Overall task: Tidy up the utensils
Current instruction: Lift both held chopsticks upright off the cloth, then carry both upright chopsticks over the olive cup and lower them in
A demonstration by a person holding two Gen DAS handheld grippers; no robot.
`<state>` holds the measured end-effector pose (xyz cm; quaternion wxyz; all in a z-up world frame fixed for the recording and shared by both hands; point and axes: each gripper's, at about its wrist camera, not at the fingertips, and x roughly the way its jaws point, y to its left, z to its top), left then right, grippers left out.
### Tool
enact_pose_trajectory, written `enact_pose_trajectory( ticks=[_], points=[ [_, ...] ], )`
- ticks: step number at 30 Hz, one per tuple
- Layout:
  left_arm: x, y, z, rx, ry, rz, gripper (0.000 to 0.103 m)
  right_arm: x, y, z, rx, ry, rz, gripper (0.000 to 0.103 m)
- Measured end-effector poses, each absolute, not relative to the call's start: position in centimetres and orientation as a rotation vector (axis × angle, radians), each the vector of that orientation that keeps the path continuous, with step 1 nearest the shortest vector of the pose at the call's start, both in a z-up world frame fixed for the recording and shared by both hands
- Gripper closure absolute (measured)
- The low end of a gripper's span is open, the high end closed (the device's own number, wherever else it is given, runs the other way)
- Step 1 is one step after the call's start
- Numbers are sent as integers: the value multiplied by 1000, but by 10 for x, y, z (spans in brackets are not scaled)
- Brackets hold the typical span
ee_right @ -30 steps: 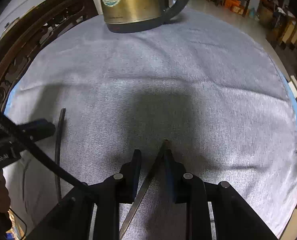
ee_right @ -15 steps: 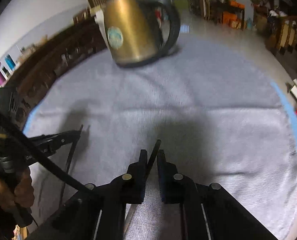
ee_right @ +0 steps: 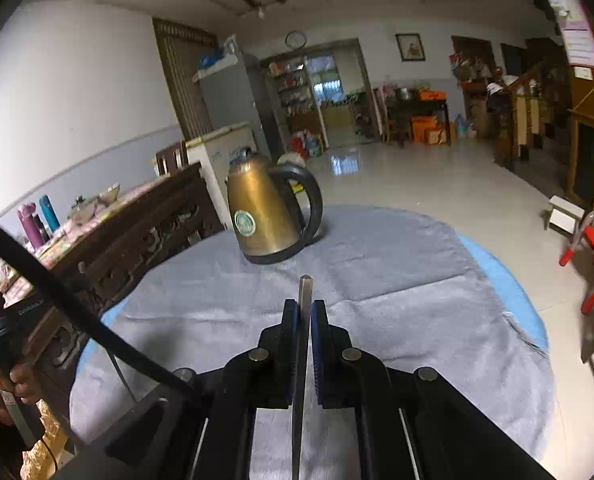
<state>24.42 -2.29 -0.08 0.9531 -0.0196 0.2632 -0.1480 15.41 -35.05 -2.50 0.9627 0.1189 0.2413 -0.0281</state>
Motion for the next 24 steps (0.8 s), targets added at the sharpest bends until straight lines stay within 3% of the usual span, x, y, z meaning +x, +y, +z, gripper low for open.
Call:
enact_pose_trajectory(
  ticks=[9,24],
  points=[
    [189,-22,15,0,455,-258,98,75,-330,13,224,376,-60,96],
    [132,-24,56,-17,387,-360,98,14,-290,73,166,247,71,96]
  ],
)
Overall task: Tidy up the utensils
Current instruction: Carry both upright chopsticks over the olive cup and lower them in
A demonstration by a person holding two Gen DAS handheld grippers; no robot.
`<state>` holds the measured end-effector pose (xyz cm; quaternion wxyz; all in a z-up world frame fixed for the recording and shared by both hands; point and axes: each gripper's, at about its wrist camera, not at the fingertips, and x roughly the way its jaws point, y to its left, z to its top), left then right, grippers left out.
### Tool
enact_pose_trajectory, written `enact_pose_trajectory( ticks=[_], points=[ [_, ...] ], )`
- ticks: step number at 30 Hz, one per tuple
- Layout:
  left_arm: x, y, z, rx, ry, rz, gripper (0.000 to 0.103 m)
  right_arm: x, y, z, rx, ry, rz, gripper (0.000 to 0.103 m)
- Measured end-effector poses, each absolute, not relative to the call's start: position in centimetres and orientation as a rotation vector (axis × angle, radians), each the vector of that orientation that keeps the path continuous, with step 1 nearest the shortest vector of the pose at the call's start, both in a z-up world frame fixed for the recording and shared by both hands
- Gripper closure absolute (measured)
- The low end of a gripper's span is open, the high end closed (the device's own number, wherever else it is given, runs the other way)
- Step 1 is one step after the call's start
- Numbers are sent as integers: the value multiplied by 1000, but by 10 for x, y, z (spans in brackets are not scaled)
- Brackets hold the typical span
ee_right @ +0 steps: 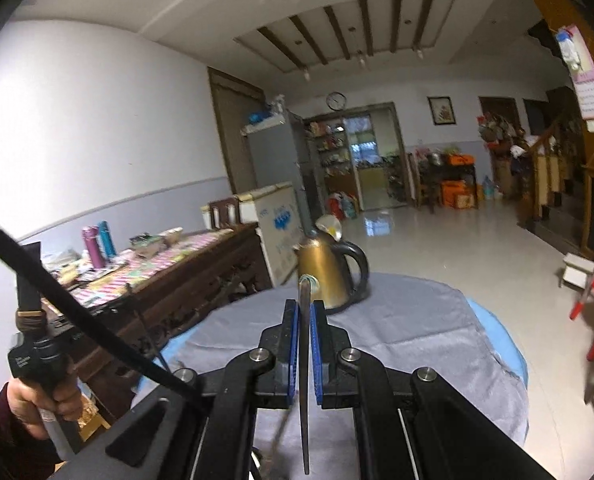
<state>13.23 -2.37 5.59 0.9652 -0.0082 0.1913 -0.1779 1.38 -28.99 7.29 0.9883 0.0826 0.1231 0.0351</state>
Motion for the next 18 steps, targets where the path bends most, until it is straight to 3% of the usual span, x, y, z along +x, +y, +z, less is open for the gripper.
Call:
enact_pose_trajectory(
  ticks=[18],
  points=[
    [96,-37,85,-58,378,-522,98,32,-245,82,133,227,221,96]
  ],
)
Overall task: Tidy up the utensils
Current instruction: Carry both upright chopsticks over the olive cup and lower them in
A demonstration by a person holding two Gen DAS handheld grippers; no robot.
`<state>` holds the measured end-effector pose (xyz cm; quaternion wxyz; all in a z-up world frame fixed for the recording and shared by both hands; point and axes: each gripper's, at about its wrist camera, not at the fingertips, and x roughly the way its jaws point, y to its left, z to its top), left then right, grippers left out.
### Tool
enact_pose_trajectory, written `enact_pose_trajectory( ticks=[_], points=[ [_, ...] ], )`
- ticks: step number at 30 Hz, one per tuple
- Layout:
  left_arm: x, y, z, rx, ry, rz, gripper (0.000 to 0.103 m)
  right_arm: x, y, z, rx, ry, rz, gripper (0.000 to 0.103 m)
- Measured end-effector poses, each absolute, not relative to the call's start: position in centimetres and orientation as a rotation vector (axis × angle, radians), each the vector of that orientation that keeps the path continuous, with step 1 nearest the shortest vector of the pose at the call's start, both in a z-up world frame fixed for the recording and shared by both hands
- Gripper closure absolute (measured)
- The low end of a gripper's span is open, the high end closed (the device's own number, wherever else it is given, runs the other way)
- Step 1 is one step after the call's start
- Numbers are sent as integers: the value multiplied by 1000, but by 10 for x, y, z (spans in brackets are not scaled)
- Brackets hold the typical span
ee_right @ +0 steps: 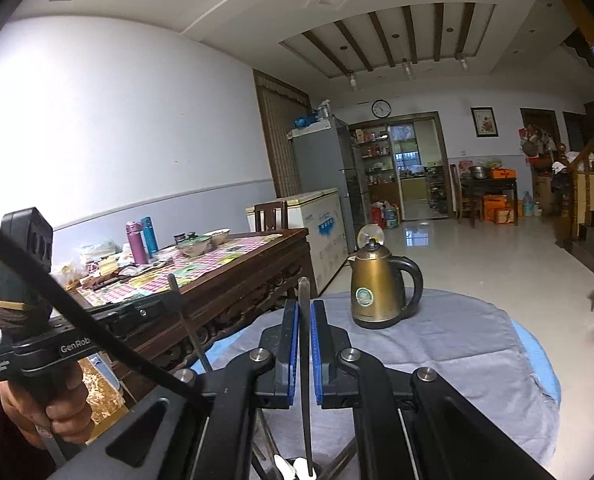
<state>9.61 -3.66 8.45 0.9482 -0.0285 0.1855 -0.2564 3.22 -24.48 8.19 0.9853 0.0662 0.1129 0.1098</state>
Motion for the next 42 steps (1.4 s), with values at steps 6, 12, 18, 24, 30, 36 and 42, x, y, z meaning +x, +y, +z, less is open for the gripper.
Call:
enact_pose_trajectory(
  ticks=[6,12,18,24,30,36,42],
  points=[
    [93,-40,84,-66,394,-535,98,39,-242,71,143,257,232,96],
    [91,-44,80,-74,407,-550,98,39,-238,65,141,276,245,96],
    [92,-47,72,-76,432,-550,98,33,-235,61,145,279,254,96],
    [98,-48,58,-86,474,-542,98,30,-239,55,162,288,253,96],
    [102,-53,47,-80,501,-539,98,32,-241,44,179,312,256,96],
    [102,-62,37,-58,526,-539,98,40,-242,26,205,362,250,96],
    [101,-64,36,-53,529,-540,98,39,-243,19,220,379,248,96]
  ],
)
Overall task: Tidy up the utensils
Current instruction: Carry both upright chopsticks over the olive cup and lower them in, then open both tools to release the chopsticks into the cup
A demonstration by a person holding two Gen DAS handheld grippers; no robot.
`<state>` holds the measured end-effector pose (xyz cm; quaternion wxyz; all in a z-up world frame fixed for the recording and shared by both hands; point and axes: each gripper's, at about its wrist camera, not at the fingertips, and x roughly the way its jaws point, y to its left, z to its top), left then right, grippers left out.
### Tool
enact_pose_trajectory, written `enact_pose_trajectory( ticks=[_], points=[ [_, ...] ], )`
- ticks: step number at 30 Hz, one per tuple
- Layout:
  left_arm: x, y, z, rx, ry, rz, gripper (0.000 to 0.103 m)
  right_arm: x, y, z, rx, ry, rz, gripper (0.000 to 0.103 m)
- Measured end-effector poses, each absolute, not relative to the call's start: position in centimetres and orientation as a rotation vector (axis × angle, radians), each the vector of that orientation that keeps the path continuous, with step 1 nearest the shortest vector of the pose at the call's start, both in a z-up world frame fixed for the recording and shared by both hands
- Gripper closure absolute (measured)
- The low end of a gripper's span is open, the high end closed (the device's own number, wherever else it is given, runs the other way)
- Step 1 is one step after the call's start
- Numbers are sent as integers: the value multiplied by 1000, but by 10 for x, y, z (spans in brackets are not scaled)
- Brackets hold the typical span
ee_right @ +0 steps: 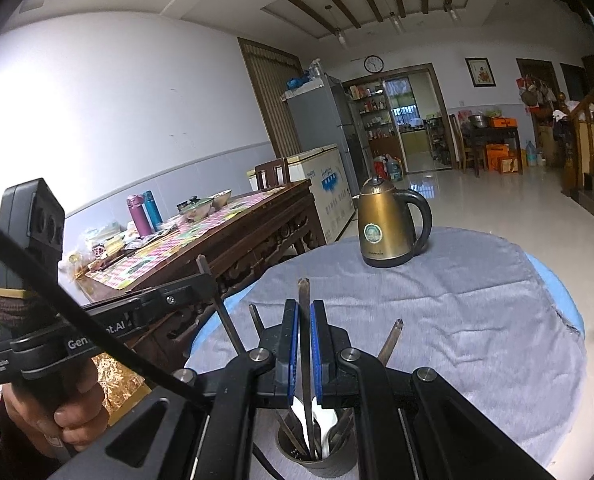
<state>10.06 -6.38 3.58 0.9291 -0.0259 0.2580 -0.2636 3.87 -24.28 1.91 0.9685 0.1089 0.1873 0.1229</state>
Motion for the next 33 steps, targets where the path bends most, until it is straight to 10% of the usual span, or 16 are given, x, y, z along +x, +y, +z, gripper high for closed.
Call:
enact_pose_trajectory(
  ticks=[19,24,27,33],
  points=[
    [101,-71,6,12,618,-489,95,40,-239,-10,265,494,218,95],
    [89,-66,7,58,581,-382,35,35,-247,-9,311,504,206,69],
    [79,-62,9,91,547,-315,29,23,-253,-8,329,484,196,37],
    [63,-57,5,164,548,-193,21,2,-241,-12,263,519,149,37]
  ],
)
